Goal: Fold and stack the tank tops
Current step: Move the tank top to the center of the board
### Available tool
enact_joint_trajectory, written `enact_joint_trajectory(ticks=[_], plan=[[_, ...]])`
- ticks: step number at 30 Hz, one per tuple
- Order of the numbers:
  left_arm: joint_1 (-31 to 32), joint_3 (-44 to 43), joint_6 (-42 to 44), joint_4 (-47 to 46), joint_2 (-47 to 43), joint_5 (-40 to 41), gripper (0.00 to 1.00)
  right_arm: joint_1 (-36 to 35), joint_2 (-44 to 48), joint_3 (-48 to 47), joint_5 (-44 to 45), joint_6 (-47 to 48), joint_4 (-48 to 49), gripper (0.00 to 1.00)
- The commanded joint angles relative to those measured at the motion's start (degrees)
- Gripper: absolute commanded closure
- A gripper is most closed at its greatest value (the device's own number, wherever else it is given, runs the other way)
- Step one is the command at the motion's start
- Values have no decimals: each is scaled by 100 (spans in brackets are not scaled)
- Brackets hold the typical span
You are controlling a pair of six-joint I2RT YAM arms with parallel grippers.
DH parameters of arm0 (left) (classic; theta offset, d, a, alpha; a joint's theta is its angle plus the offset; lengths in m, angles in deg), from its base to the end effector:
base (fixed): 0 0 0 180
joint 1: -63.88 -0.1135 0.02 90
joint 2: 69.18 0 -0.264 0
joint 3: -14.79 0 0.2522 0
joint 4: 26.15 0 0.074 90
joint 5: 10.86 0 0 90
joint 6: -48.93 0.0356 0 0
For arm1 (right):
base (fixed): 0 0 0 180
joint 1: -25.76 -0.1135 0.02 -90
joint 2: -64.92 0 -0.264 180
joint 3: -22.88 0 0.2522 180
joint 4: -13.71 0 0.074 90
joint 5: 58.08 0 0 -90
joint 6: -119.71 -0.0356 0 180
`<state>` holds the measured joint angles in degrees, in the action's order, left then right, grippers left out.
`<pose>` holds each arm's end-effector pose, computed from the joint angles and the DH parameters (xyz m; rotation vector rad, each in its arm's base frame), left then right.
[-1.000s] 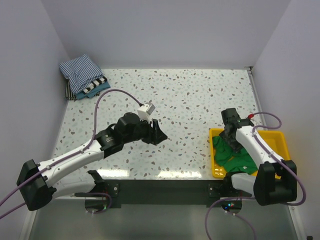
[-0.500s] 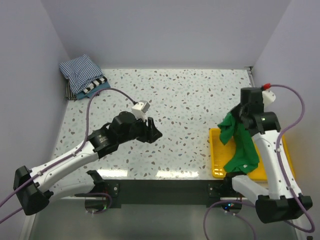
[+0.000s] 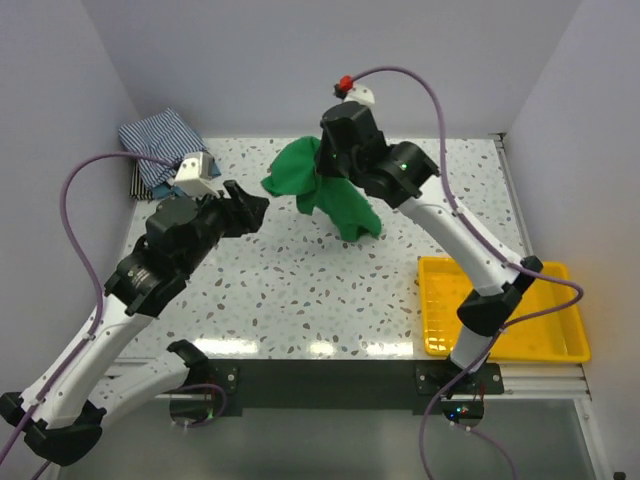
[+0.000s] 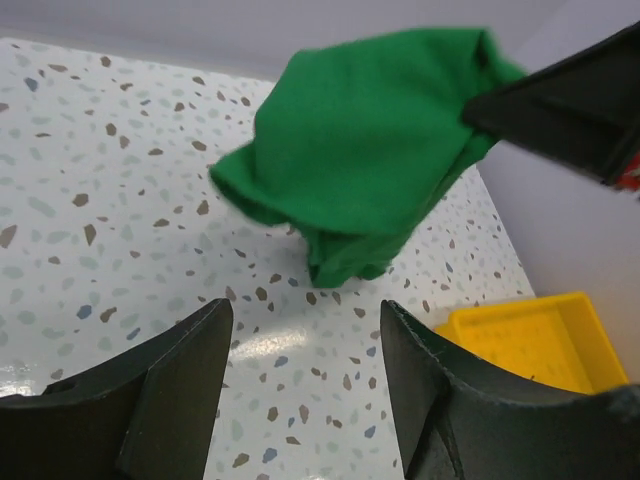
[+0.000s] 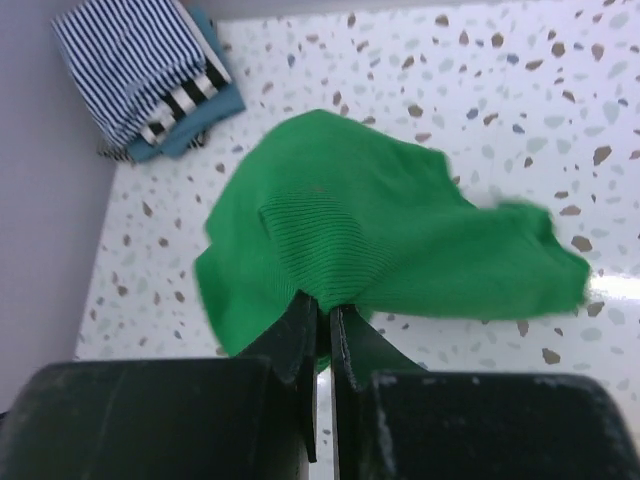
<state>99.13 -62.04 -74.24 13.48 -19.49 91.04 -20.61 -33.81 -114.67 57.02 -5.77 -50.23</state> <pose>0.1512 -0.0978 0.4063 -0.1197 1.8304 -0.6674 0.2543 0.2449 0.4874 0.0909 1.9963 0.4910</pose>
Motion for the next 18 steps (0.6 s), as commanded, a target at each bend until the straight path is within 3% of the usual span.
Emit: enact_joint_trajectory(ticks=[1,6,9,10,11,13,14,18], plan=[[-35,-259,188,313,-266,936,34,-39,-75,-33,74,235,33,100],[-35,22,197,305,-153,1139,32,390,196,1196,-13,33,367,93],[-44,425,57,235,75,929,32,794,775,2592,-427,-143,710,77],[-35,584,4,95,145,754,31,840,908,2997,-523,-230,806,59],[-44,768,-101,-2,181,639,31,857,1127,3714,-550,-248,912,53],[-44,1286,-286,-283,313,237,32,831,1339,4351,-506,-466,957,47],[-44,1471,-339,-406,365,103,32,762,1592,4989,-498,-520,1139,46],[-44,2402,-532,-1186,891,-512,38,289,1902,5900,-85,-802,1211,45]])
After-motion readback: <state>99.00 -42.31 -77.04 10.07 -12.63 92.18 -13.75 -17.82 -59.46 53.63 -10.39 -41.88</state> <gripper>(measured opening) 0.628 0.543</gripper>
